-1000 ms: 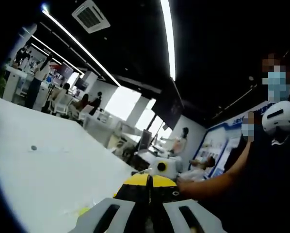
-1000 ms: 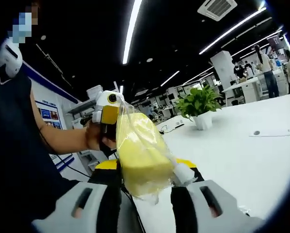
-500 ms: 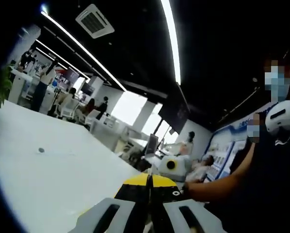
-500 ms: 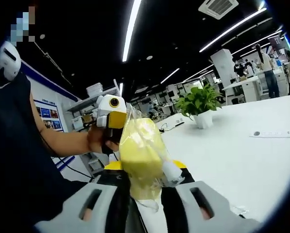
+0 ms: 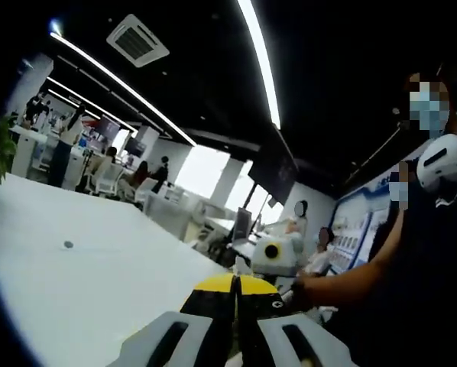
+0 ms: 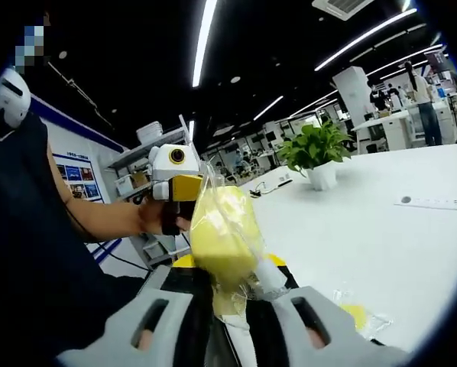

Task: Compare the silicone blocks by pressing each to a similar depth, holding the contact briefly, and releasing to observe deformation and rebound differences across the visible hardness samples.

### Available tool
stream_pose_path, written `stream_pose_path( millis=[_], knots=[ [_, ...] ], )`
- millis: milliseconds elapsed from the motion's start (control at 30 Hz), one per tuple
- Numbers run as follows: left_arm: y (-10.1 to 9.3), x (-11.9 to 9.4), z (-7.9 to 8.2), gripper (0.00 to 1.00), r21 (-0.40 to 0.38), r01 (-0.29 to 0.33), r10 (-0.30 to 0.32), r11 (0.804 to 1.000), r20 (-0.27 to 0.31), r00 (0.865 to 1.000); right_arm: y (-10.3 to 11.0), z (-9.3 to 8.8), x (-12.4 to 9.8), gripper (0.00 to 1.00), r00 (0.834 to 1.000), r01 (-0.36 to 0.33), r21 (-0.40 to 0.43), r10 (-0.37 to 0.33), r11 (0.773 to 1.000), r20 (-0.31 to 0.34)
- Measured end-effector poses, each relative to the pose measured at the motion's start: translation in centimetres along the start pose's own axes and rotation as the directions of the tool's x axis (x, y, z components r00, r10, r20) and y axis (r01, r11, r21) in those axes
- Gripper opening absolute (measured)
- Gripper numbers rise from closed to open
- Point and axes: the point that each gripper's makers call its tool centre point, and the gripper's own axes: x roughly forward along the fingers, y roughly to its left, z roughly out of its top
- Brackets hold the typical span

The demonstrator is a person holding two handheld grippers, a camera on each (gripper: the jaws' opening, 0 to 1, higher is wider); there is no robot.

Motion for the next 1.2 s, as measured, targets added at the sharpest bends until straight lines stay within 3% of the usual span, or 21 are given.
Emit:
stream_pose_path(
  millis=[567,733,767,833,1067,1200],
  knots=[
    [0.46,-0.38,-0.45,0.0,-0.08,-0.033,0.031,0.996,-0.019,0.999,0.34,-0.52,0.21,0.08,1.0,-0.007,0.012,0.007,1.0,-0.018],
    [0.09,-0.32,-0.29,0.0,-0.052,-0.032,0.031,0.998,-0.019,0.999,0.2,-0.36,0.23,0.08,1.0,-0.006,0.005,0.006,1.0,-0.013],
    [-0.04,-0.34,-0.18,0.0,0.023,-0.021,0.021,1.0,-0.021,1.0,0.18,-0.31,0.24,0.08,1.0,-0.006,0.004,0.006,1.0,-0.013],
    [0.03,-0.35,-0.09,0.0,0.074,-0.029,0.031,0.997,-0.02,0.999,0.1,-0.2,0.32,0.07,1.0,-0.001,0.005,0.001,1.0,-0.015],
    [0.15,-0.4,0.34,0.0,0.009,-0.044,0.044,0.999,-0.018,0.999,0.11,0.2,0.47,0.06,1.0,-0.002,-0.003,0.002,1.0,-0.02],
    [0.11,-0.74,0.41,0.0,0.009,-0.04,0.041,0.999,-0.024,0.999,0.38,0.26,0.7,0.06,1.0,-0.005,0.002,0.005,1.0,-0.023]
  ],
)
